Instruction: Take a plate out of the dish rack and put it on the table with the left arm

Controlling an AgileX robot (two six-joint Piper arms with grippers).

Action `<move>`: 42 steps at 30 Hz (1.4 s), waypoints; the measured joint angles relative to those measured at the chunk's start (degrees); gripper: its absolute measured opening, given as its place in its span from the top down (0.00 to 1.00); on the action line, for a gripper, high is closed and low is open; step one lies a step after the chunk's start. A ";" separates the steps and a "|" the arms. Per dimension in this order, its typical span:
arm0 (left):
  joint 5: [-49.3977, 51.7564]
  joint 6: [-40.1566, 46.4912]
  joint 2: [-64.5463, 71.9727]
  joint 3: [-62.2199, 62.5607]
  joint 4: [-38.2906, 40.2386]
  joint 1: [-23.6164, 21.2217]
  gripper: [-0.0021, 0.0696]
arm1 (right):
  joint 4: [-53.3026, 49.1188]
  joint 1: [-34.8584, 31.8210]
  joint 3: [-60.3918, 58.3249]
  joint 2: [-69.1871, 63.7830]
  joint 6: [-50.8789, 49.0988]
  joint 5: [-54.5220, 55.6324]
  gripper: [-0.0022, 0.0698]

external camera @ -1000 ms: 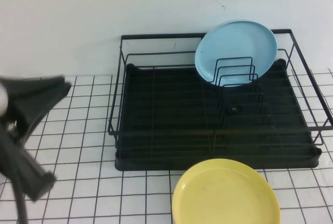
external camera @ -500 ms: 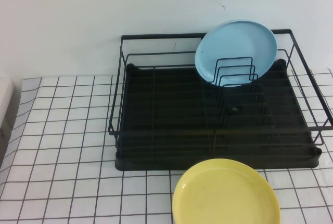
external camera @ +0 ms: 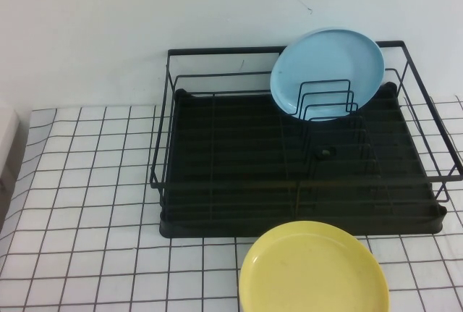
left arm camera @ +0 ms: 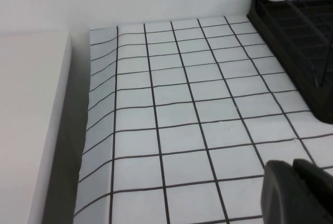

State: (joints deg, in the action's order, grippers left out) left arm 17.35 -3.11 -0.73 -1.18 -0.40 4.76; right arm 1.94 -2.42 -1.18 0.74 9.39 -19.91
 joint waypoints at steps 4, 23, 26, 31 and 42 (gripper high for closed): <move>0.14 -2.45 0.00 0.00 -0.14 0.00 0.97 | 0.00 0.00 0.00 0.00 0.00 0.00 0.97; 0.22 -3.58 0.00 0.00 -0.19 1.77 0.97 | 0.00 0.00 0.00 0.00 0.00 0.00 0.97; 0.37 -3.58 0.00 0.00 -0.19 1.93 0.97 | 0.00 0.00 0.00 0.00 0.00 0.00 0.97; 0.41 -3.58 0.00 0.00 -0.19 2.14 0.97 | 0.00 0.00 0.00 0.00 0.00 0.00 0.97; 0.50 -3.85 0.00 0.00 -0.27 2.14 0.97 | 0.00 0.00 0.00 0.00 0.00 0.00 0.97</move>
State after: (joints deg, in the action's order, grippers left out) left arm 17.85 -6.96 -0.73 -1.18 -0.67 6.90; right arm 1.94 -2.42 -1.18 0.74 9.39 -19.91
